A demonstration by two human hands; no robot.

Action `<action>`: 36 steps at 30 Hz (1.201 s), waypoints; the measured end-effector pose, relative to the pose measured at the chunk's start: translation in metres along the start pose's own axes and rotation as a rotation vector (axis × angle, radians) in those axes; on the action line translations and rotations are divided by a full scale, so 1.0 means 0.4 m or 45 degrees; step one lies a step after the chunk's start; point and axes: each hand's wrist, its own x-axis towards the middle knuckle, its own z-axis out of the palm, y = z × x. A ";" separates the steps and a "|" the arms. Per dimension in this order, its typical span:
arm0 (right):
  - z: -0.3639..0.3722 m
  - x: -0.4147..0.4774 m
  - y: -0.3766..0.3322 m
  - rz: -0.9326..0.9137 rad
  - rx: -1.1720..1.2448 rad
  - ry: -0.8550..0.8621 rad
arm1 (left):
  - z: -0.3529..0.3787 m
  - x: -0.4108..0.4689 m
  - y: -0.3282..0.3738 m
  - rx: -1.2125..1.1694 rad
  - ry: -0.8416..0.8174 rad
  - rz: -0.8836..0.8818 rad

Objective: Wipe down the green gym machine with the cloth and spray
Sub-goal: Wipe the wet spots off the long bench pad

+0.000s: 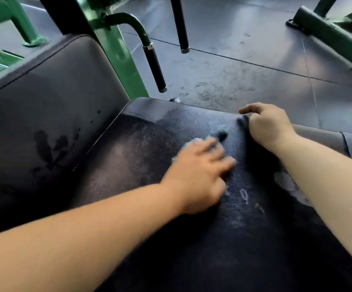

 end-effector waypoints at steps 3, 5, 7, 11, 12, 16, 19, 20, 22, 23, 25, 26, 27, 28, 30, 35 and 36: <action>-0.014 0.007 0.027 -0.032 -0.152 -0.090 | 0.019 -0.022 0.063 -0.181 -0.124 0.194; -0.014 0.000 0.038 -0.070 -0.181 -0.097 | -0.003 0.000 0.012 -0.194 0.006 0.071; -0.007 -0.014 0.055 -0.112 -0.216 -0.072 | -0.009 0.018 -0.040 -0.161 0.159 0.032; 0.009 -0.008 0.052 -0.073 -0.222 -0.053 | -0.028 0.055 -0.127 0.151 0.233 -0.657; 0.009 0.000 0.050 -0.047 -0.211 -0.051 | -0.038 0.066 -0.142 0.122 0.193 -0.870; 0.018 0.010 0.046 -0.010 -0.218 -0.052 | -0.033 0.031 -0.117 -0.209 0.194 -0.522; 0.019 0.004 0.044 -0.027 -0.246 -0.067 | 0.008 -0.074 0.045 -0.444 -0.003 0.169; 0.017 0.004 0.045 -0.038 -0.263 -0.077 | 0.016 -0.086 0.059 -0.436 -0.087 0.314; 0.012 -0.003 0.047 -0.065 -0.310 -0.124 | 0.012 -0.045 -0.001 -0.362 -0.092 0.407; 0.011 -0.005 0.046 -0.084 -0.328 -0.153 | 0.006 -0.010 -0.053 -0.311 -0.049 0.280; 0.010 -0.008 0.049 -0.112 -0.341 -0.182 | -0.014 0.042 -0.113 -0.279 0.027 -0.091; 0.009 -0.007 0.052 -0.114 -0.338 -0.185 | -0.012 0.041 -0.101 -0.292 0.012 -0.162; 0.011 -0.005 0.053 -0.112 -0.336 -0.182 | -0.001 0.023 -0.067 -0.297 -0.017 -0.127; 0.011 -0.002 0.054 -0.100 -0.326 -0.178 | 0.010 -0.007 -0.016 -0.299 -0.064 0.016; 0.013 0.001 0.042 -0.074 -0.312 -0.184 | 0.019 -0.082 0.061 -0.354 -0.136 0.318; 0.032 -0.009 0.016 -0.120 -0.369 -0.218 | -0.011 0.018 -0.096 -0.168 -0.058 0.008; 0.038 -0.014 0.013 -0.123 -0.377 -0.218 | -0.021 0.039 -0.156 -0.106 0.016 -0.235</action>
